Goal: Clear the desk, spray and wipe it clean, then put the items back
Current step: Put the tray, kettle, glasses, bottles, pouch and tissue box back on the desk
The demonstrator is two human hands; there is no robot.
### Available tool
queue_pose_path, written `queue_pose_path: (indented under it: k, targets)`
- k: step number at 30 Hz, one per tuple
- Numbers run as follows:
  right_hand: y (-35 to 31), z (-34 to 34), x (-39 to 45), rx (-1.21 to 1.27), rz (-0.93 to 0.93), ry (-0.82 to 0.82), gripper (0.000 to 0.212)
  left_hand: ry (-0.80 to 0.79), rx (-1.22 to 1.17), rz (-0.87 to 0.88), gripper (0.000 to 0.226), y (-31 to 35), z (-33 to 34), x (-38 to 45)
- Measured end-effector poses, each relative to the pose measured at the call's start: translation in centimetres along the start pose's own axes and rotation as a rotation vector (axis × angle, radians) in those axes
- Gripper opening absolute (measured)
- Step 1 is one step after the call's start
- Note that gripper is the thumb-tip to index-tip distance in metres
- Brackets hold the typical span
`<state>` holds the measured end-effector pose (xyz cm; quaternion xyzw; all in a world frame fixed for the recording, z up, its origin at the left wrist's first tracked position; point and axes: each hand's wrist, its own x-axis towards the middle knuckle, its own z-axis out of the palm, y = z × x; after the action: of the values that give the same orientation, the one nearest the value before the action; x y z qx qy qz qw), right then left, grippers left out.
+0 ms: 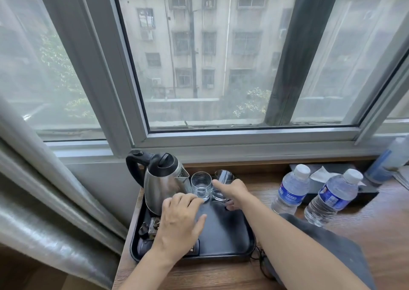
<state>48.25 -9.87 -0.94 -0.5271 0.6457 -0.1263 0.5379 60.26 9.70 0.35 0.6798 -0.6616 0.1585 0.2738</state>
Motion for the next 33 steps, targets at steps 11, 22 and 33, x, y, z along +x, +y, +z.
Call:
queue_pose_path:
  k: [11, 22, 33]
  targets:
    - [2.3, -0.2, -3.4, 0.035, -0.447, 0.236, 0.064, -0.04, -0.251, -0.262, 0.036, 0.9, -1.7, 5.2]
    - [4.1, -2.9, -9.5, -0.018, -1.074, 0.304, 0.068, -0.535, -0.415, -0.474, 0.08, 3.7, -5.1, 12.3]
    - [3.2, -6.5, -12.5, 0.749, -0.304, -0.62, 0.064, -0.318, -1.128, -0.39, 0.065, 2.5, -4.8, 7.6]
